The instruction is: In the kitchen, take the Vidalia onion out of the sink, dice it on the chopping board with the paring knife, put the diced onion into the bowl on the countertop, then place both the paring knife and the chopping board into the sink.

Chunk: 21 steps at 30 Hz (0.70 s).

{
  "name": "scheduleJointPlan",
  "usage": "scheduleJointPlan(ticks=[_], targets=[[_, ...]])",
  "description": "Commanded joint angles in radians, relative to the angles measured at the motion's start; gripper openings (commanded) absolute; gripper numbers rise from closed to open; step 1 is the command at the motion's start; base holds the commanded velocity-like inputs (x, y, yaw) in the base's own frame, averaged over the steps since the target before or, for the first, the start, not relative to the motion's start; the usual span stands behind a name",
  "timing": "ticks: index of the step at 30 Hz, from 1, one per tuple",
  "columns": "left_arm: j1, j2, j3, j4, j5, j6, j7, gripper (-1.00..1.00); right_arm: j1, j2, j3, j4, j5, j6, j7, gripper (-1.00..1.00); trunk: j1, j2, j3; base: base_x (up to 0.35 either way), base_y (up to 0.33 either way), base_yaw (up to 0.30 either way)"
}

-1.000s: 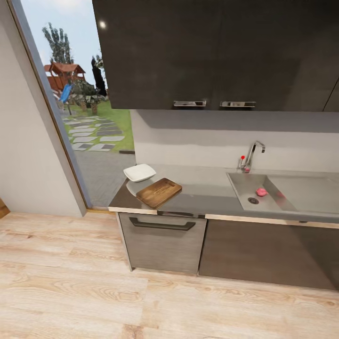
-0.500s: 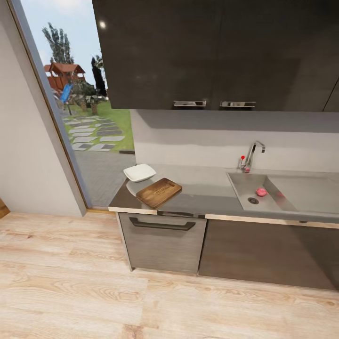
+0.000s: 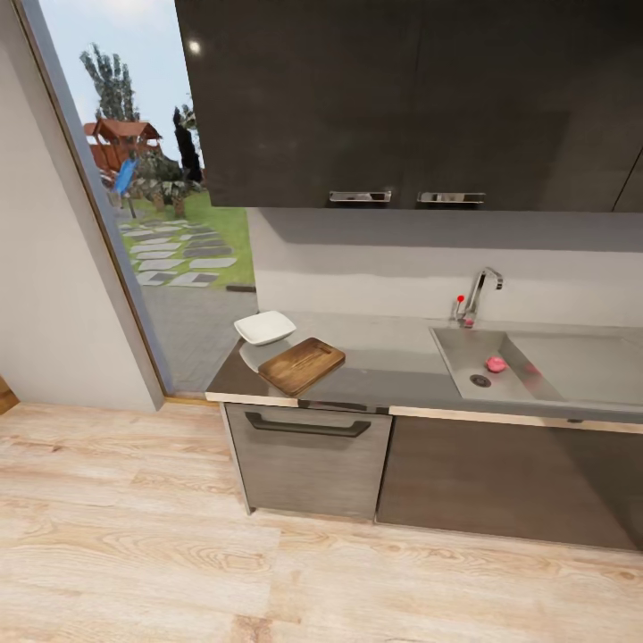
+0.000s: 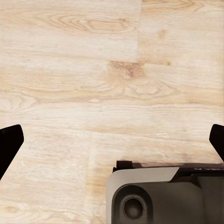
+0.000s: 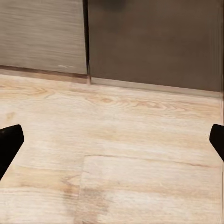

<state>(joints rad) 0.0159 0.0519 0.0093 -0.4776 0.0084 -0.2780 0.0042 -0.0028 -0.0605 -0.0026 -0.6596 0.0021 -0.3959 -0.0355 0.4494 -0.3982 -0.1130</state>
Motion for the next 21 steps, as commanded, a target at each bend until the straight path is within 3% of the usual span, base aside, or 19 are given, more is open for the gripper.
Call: scheduleJointPlan(ticks=[1,5,7,10,11,12,13,20,21], targets=[[0.0,0.0,0.0,-0.001,0.001,-0.001,0.0,1.0,-0.001,0.001,0.001,-0.009,0.0,-0.001,-0.012,1.0,0.001,-0.002,-0.002,0.0,0.0,0.0],[0.0,-0.001,0.0,-0.001,0.001,-0.001,0.0,1.0,-0.007,0.006,0.003,-0.117,0.001,0.052,-0.116,1.0,0.001,-0.002,-0.002,0.0,0.0,0.0],[0.0,-0.002,0.001,0.0,0.001,-0.001,0.0,1.0,-0.021,0.017,0.005,-0.205,0.001,0.127,-0.176,1.0,0.001,-0.002,-0.002,0.0,0.0,0.0],[0.001,-0.004,0.0,0.001,0.002,-0.001,0.0,1.0,-0.086,0.045,0.007,-0.373,0.004,0.35,-0.239,1.0,0.001,-0.002,-0.002,0.0,0.0,0.0],[0.001,-0.004,0.0,0.002,0.002,-0.001,0.0,1.0,-0.104,0.048,0.008,-0.399,0.004,0.391,-0.246,1.0,0.001,-0.002,-0.002,0.0,0.0,0.0],[0.001,-0.004,0.0,0.004,0.002,-0.001,0.0,1.0,-0.163,0.055,0.009,-0.454,0.004,0.497,-0.26,1.0,0.001,-0.002,-0.002,0.0,0.0,0.0],[0.0,-0.004,0.0,0.006,0.002,-0.001,0.0,1.0,-0.208,0.059,0.01,-0.475,0.004,0.554,-0.265,1.0,0.001,-0.002,-0.002,0.0,0.0,0.0],[0.0,-0.004,0.0,0.008,0.001,-0.001,0.0,1.0,-0.44,0.101,0.029,-0.505,0.004,0.776,-0.278,1.0,0.001,-0.002,-0.002,0.0,0.0,0.0],[0.001,-0.004,0.001,0.008,0.001,-0.001,0.0,1.0,-0.532,0.128,0.042,-0.505,0.015,0.847,-0.284,1.0,0.001,-0.002,-0.002,0.0,0.0,0.0]])
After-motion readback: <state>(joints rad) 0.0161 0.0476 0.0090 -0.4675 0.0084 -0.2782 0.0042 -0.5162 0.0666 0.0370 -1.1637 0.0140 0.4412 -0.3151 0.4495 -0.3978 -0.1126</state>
